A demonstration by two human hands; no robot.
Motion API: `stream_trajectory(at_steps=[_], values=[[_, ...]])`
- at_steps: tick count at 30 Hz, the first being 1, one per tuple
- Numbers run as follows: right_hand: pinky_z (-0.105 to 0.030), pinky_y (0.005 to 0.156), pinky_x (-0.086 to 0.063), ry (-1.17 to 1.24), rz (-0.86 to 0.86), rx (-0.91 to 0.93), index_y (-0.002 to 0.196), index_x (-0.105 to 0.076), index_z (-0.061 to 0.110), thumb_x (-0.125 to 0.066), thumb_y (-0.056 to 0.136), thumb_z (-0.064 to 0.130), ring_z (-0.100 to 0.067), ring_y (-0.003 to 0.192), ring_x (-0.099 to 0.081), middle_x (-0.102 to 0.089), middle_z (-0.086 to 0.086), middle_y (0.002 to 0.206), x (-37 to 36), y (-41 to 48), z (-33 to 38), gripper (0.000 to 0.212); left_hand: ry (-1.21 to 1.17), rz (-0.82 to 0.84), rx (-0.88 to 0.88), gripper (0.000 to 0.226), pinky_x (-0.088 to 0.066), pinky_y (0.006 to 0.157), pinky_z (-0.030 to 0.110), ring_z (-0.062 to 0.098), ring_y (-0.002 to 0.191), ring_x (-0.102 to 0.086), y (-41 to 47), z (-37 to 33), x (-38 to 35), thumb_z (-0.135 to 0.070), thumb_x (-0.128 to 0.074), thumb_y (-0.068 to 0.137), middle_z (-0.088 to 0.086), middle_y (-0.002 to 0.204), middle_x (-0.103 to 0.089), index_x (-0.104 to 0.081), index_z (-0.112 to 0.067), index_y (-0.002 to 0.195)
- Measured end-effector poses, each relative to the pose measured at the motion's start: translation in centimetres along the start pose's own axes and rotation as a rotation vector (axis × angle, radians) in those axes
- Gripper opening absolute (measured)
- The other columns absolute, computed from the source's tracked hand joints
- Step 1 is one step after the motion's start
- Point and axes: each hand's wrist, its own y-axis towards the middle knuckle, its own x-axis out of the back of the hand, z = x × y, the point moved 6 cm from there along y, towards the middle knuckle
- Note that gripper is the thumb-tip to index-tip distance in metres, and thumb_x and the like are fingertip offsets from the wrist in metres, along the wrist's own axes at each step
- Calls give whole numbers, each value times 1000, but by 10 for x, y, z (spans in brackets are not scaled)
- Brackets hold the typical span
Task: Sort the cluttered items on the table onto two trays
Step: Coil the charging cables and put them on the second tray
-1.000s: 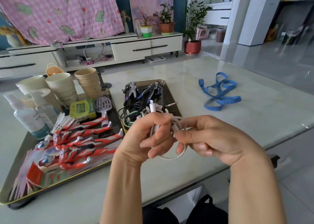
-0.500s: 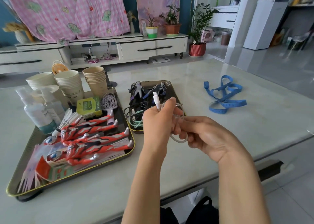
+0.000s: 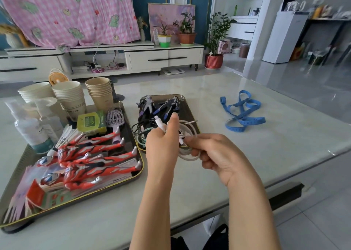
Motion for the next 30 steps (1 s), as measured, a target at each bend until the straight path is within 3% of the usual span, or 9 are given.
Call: stream_trajectory(at_steps=[6, 12, 15, 21, 23, 26, 28, 30], values=[[-15, 34, -23, -36, 45, -69, 68, -64, 10, -64, 83, 10, -6, 37, -30, -50, 0, 43, 4, -3, -4, 16, 66, 181, -255, 59, -19, 36, 16, 6, 33, -20, -7, -18, -14, -40, -46, 94, -11, 33, -22, -22, -17, 46], [-16, 33, -18, -107, 63, -77, 62, -63, 10, -56, 81, 13, -9, 37, -28, -52, -2, 45, 6, -6, -6, 21, 64, 258, -279, 58, -21, 37, 16, 7, 35, -21, -8, -18, -15, -36, -46, 95, -9, 37, -23, -24, -15, 46], [-14, 32, -11, -19, 107, -85, 61, -57, 7, -50, 83, 15, -7, 33, -21, -48, -3, 45, 5, -7, -6, 24, -13, 293, -269, 57, -23, 38, 14, 5, 36, -22, -12, -22, -16, -33, -49, 94, -10, 37, -25, -27, -16, 45], [-19, 43, -21, -5, 43, -15, 53, -62, 18, -60, 75, 18, -8, 46, -30, -48, -3, 62, 5, -1, -4, 22, -68, 159, -302, 57, -20, 37, 15, 5, 34, -20, -13, -25, -14, -29, -48, 95, -12, 35, -23, -25, -18, 45], [-17, 38, -22, 118, 98, -23, 49, -60, 18, -57, 80, 13, -7, 44, -32, -49, 1, 54, -1, -1, -5, 32, -92, 120, -280, 57, -19, 38, 17, 5, 35, -19, -14, -24, -13, -30, -49, 95, -12, 35, -23, -24, -19, 45], [-13, 28, -14, 381, 218, -74, 54, -51, 13, -54, 83, 11, -3, 30, -23, -37, 5, 43, -7, -3, -3, 28, -195, 106, -211, 55, -17, 38, 16, 6, 37, -17, -16, -26, -12, -29, -49, 94, -10, 39, -21, -24, -20, 47], [-10, 24, -13, 585, 308, -88, 56, -53, 12, -64, 68, 15, -3, 24, -21, -36, 6, 43, -12, -5, -1, 17, -271, 118, -149, 56, -19, 41, 20, 7, 39, -17, -16, -26, -13, -30, -50, 93, -9, 41, -20, -23, -22, 45], [-9, 21, -16, 745, 409, -74, 62, -59, 10, -81, 50, 19, -3, 23, -23, -41, 4, 51, -19, -6, 0, 27, -329, 142, -112, 54, -22, 48, 26, 10, 43, -19, -17, -25, -14, -32, -51, 92, -6, 44, -20, -24, -21, 47]])
